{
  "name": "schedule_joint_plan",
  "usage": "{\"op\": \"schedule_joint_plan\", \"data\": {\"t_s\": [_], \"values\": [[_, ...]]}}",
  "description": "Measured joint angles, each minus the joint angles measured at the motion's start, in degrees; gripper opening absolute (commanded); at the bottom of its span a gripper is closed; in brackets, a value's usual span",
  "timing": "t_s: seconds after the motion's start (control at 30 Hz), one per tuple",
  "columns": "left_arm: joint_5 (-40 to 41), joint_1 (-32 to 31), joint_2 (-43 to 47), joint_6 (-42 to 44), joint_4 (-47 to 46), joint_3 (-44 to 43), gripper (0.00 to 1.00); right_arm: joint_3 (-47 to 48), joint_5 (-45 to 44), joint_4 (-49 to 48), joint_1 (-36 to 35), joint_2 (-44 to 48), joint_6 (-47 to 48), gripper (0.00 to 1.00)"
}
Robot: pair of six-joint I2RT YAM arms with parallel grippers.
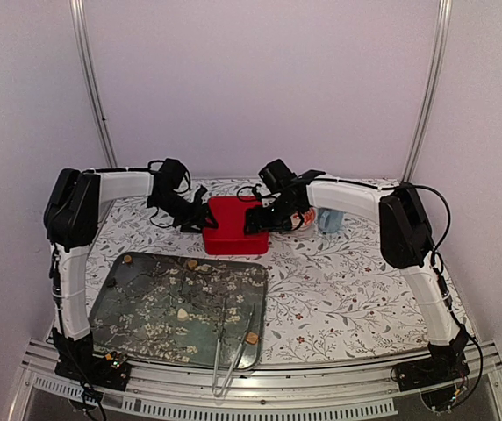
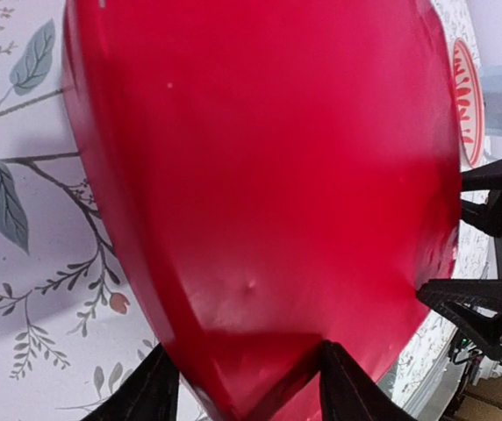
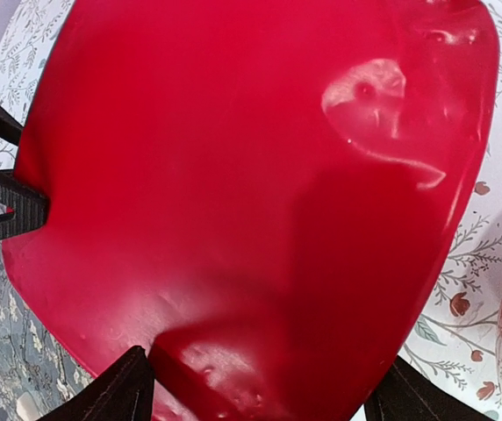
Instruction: Pack the chocolate
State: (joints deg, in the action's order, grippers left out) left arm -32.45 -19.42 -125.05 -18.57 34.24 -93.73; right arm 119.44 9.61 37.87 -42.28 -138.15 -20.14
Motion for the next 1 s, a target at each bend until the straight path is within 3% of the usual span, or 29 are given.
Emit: {"op": "schedule_joint_plan", "data": {"t_s": [0.33,0.47,0.73,0.93,1.0], "values": [[1.57,-0.74,2.71,-2.36,-0.87,3.17,0.36,-0.44,-0.07,0.72,-0.02,0.22,-0.15,0.81],[2.19,-0.72,3.02,-3.23,-0.61,3.19,0.52,-3.15,0.02,-1.66,0.02,1.44,-0.28,0.82],[3.82,-1.25,2.99,-5.35,-0.33,2.58,0.66,-7.52,1.75,-6.08,0.33,3.13,-0.37,0.82],[5.49,-0.13,0.02,-6.25,1.57,-6.73,0.69,-7.76,3.06,-6.25,0.72,3.21,-0.37,0.82],[5.05,0.61,-2.93,-6.4,1.05,-10.78,0.66,-7.8,3.41,-6.21,0.83,3.21,-0.35,0.82]]}}
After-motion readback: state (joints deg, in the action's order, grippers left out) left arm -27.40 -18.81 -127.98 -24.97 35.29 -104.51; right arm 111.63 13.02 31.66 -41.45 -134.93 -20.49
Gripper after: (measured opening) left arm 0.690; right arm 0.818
